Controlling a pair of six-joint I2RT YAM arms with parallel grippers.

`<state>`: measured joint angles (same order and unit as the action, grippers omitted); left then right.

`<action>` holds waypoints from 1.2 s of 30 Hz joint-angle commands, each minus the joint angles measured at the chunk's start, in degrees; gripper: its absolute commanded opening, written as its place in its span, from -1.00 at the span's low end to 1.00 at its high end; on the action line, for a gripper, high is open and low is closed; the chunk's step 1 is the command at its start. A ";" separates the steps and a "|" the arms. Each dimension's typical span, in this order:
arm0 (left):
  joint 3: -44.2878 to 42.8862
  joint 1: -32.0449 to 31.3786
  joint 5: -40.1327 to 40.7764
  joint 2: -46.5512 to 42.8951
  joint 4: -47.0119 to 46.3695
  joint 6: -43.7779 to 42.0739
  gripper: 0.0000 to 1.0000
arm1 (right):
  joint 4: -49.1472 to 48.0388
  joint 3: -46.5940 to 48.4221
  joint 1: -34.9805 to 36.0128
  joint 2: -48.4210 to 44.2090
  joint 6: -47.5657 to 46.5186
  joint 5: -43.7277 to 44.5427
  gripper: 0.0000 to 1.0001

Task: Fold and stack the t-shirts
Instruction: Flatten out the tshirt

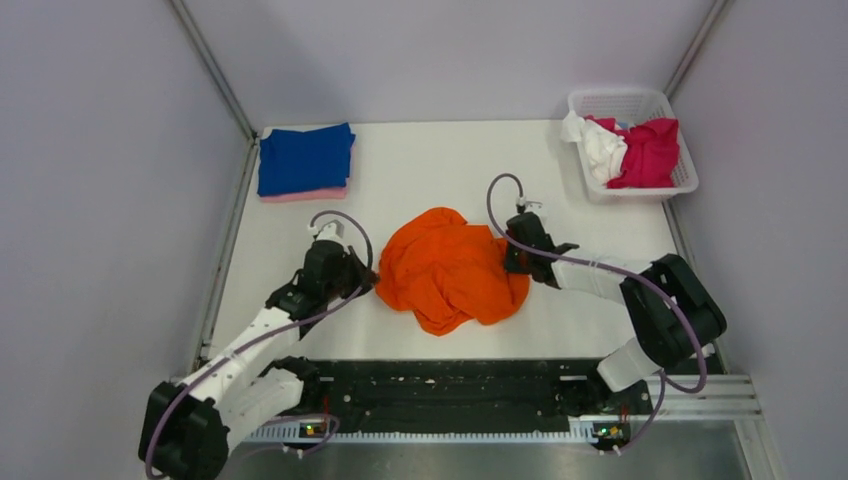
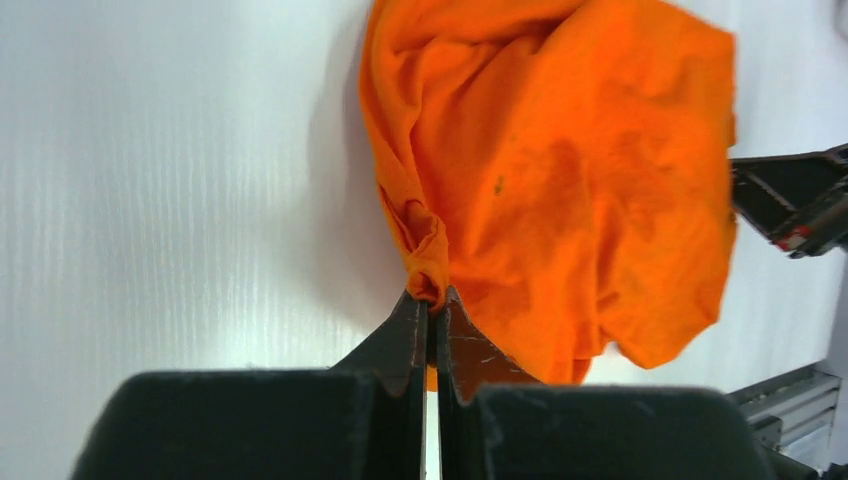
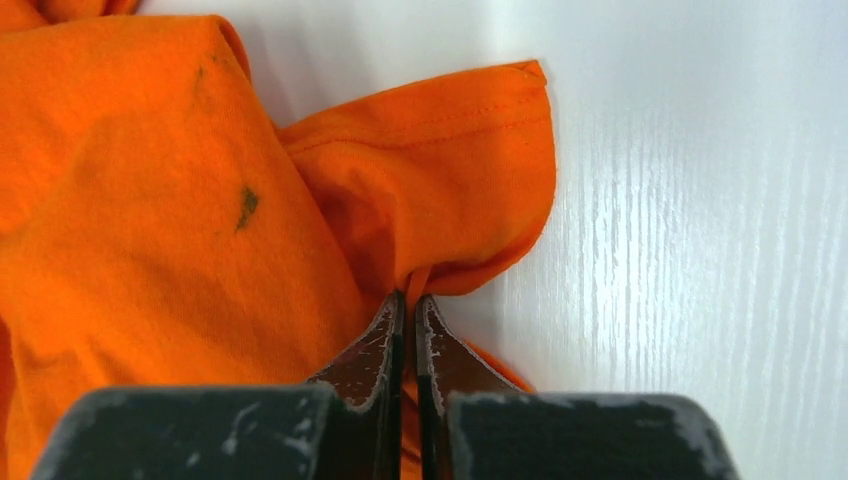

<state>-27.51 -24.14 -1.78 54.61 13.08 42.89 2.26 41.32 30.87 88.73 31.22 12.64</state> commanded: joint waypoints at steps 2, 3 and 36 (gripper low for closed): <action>0.75 -0.28 1.23 -8.64 0.98 -1.83 -1.00 | -4.97 -2.91 1.23 -9.57 0.30 2.01 -1.00; 0.90 -0.29 2.79 -9.85 0.96 -1.79 -1.00 | -5.78 -3.58 1.30 -11.18 0.11 1.98 -1.00; -42.80 -0.27 7.79 -26.33 -6.35 -23.64 -1.00 | -2.78 26.39 1.36 -51.72 -13.84 -16.31 -1.00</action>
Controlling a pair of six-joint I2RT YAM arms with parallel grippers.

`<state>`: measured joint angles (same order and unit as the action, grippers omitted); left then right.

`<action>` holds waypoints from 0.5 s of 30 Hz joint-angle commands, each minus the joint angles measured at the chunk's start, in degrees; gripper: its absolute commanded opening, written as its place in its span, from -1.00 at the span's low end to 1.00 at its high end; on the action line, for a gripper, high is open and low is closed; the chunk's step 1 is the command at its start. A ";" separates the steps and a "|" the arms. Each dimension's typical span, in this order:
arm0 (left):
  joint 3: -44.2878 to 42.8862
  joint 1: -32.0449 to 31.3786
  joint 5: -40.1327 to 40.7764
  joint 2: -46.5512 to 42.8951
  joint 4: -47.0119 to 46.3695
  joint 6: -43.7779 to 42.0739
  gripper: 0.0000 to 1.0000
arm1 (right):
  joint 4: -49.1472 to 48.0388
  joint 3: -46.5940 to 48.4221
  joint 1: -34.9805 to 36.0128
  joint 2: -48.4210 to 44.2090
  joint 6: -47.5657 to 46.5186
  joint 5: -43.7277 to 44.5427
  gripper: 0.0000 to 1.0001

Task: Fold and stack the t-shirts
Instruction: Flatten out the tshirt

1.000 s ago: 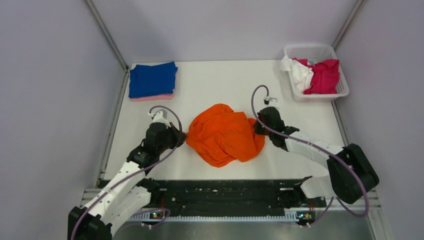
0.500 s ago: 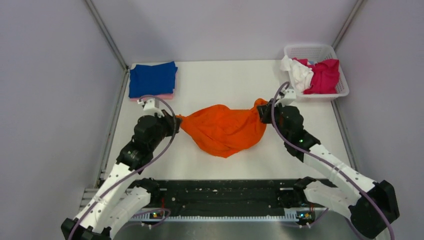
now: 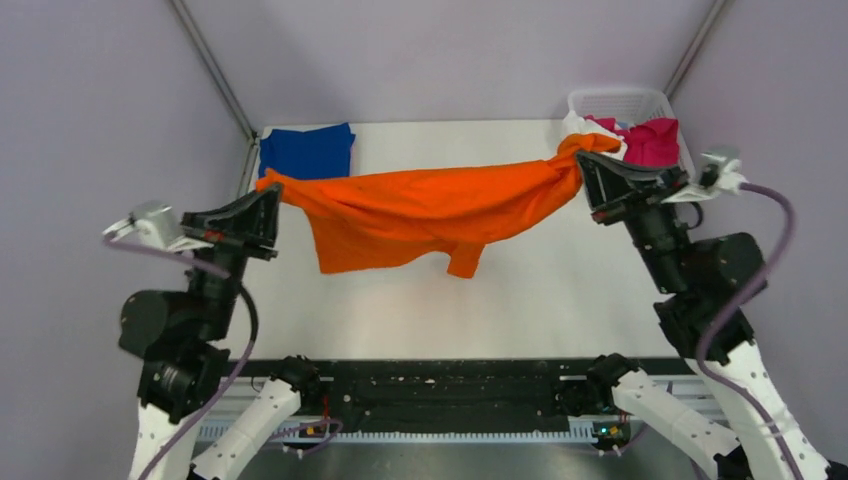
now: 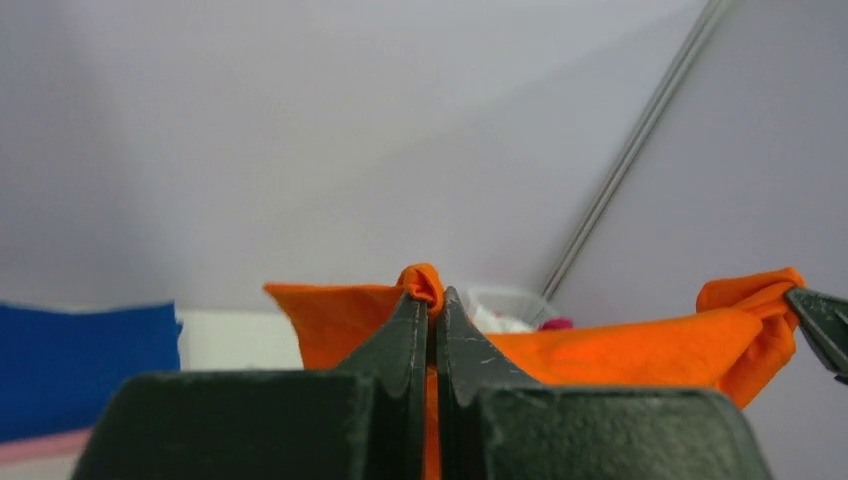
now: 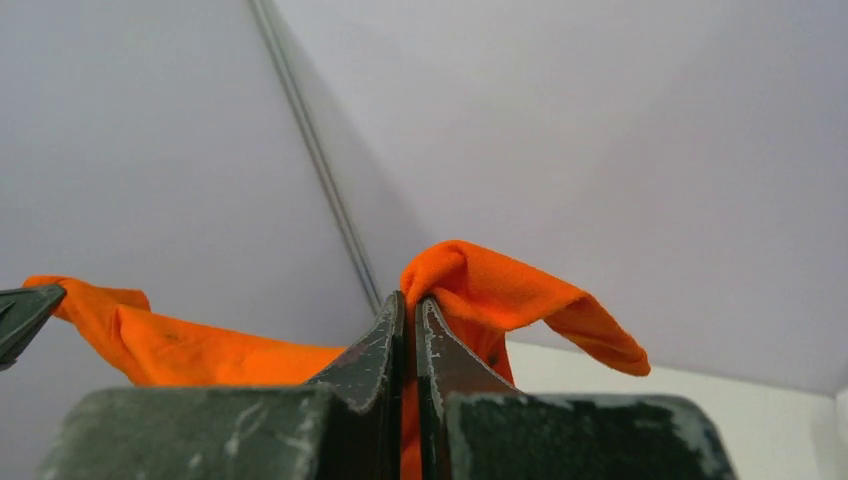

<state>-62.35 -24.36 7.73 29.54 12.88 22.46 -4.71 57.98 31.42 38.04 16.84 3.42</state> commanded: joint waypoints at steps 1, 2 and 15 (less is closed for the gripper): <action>-10.85 -0.07 -3.27 -0.59 -5.20 -3.21 -1.00 | 6.86 12.39 0.76 -0.73 0.82 -8.17 -1.00; -13.19 -0.07 -4.68 0.25 -3.95 -3.17 -1.00 | 8.35 14.46 0.82 -0.62 1.04 -8.88 -1.00; -26.67 0.57 14.88 27.64 1.47 -5.95 -1.00 | 13.96 21.47 0.70 14.38 -6.48 16.01 -1.00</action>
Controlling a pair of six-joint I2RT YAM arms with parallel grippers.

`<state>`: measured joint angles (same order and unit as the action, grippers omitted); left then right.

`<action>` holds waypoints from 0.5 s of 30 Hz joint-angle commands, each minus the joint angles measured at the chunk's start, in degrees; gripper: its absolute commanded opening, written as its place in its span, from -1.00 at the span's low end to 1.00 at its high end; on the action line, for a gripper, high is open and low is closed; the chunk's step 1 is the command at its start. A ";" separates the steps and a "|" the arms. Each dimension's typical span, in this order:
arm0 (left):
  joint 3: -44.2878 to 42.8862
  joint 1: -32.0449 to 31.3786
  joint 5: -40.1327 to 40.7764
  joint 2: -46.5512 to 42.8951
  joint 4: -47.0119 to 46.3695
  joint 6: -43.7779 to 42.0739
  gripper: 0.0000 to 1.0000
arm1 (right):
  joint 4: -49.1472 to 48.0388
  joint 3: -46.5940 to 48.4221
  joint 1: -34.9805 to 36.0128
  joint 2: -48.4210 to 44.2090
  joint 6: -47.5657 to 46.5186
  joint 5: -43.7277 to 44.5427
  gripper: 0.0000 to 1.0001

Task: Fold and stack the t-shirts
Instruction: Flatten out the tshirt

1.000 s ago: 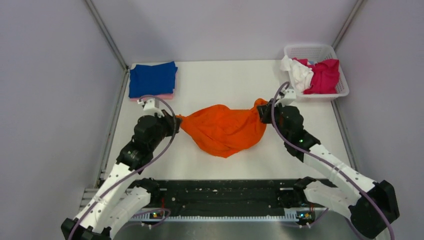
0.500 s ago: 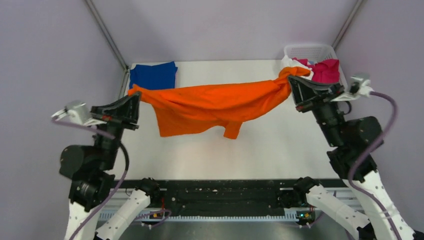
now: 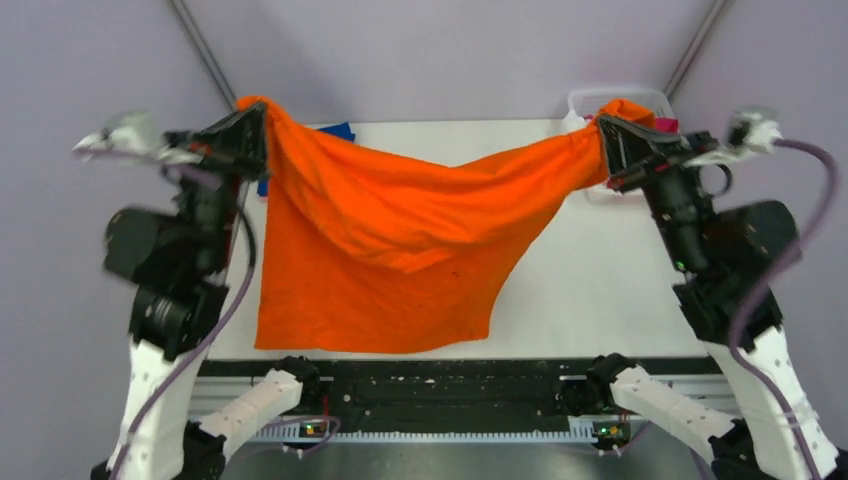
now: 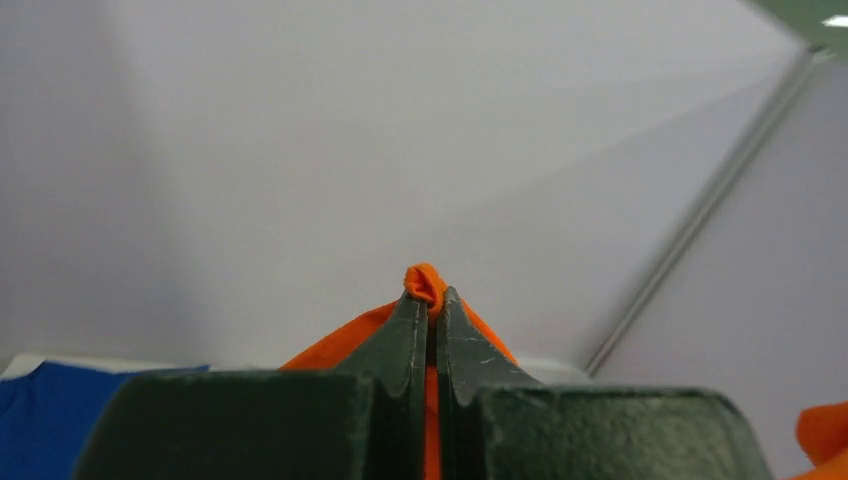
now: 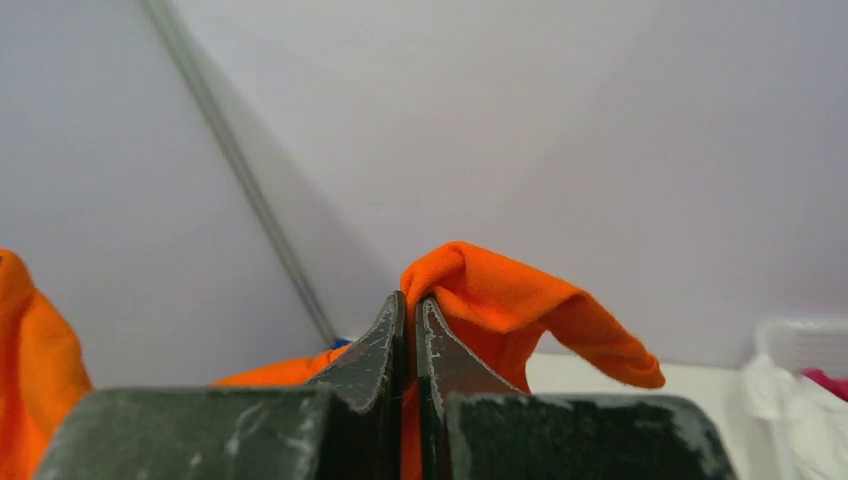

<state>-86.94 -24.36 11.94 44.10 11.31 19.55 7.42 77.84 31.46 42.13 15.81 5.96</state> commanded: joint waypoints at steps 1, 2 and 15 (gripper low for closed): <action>-3.95 1.68 11.04 17.78 3.11 -3.52 -1.00 | 1.01 2.37 0.35 13.07 -7.08 15.50 -1.00; -6.39 3.33 9.14 21.33 3.89 -3.23 -1.00 | 0.05 3.11 -0.35 15.70 -8.21 16.30 -1.00; -32.14 19.44 -8.26 40.66 17.06 2.88 -1.00 | 2.61 18.73 -20.02 31.12 1.92 -9.30 -1.00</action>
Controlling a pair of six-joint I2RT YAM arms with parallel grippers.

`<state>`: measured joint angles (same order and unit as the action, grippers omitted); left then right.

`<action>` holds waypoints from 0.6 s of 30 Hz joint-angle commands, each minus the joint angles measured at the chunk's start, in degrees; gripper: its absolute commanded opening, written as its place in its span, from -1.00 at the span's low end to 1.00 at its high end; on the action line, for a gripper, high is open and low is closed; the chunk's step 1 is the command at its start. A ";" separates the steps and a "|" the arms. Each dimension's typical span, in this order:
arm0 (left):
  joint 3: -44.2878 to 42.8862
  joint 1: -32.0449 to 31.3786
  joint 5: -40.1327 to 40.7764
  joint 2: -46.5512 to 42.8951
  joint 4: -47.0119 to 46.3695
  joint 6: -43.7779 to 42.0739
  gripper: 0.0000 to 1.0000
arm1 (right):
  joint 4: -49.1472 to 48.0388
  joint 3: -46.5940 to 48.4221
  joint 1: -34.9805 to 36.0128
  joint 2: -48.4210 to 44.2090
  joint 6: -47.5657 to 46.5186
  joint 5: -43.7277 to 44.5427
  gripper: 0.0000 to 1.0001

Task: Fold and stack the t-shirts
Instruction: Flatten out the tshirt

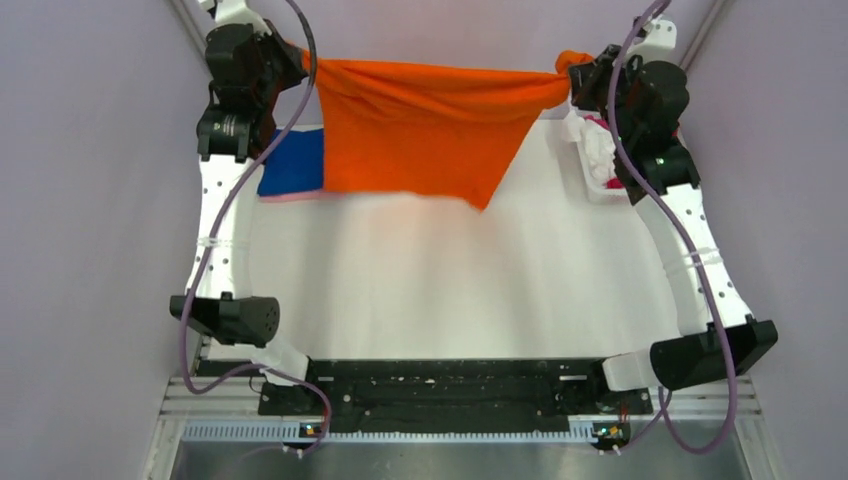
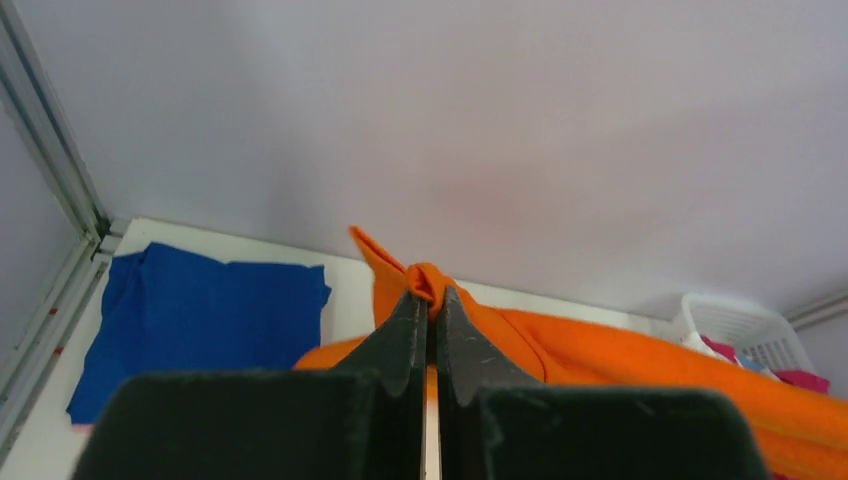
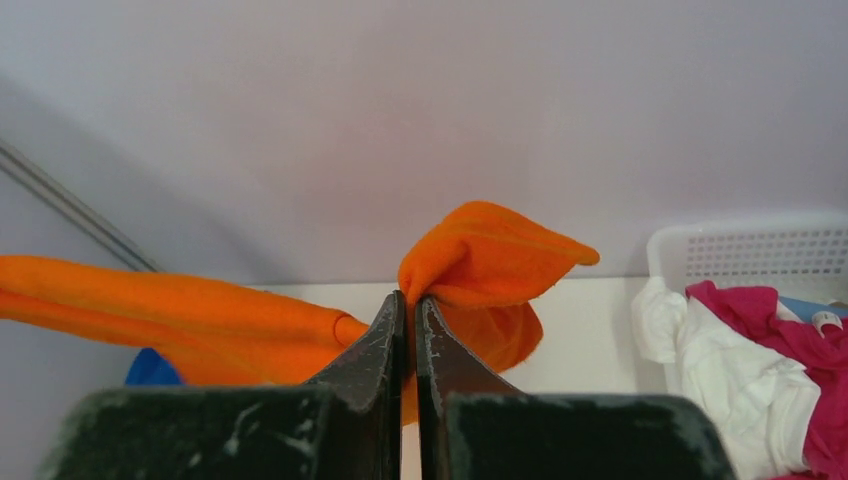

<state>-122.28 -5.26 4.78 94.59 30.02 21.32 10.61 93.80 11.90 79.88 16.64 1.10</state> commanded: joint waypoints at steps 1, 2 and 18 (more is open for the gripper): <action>8.60 0.33 -0.40 -12.91 -2.62 1.88 -1.00 | 0.67 0.26 -0.70 -8.05 1.22 -4.18 -1.00; 14.83 0.33 0.03 -15.69 -3.70 2.79 -1.00 | 2.22 -2.57 -1.11 -9.40 1.53 -4.07 -1.00; 83.23 -1.78 -12.25 -43.62 3.95 19.28 0.93 | 21.70 -31.44 -3.03 -4.25 6.60 15.74 -0.04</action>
<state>-37.17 -5.87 -4.16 55.24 31.83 37.98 28.97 60.73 9.61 71.57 21.30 5.65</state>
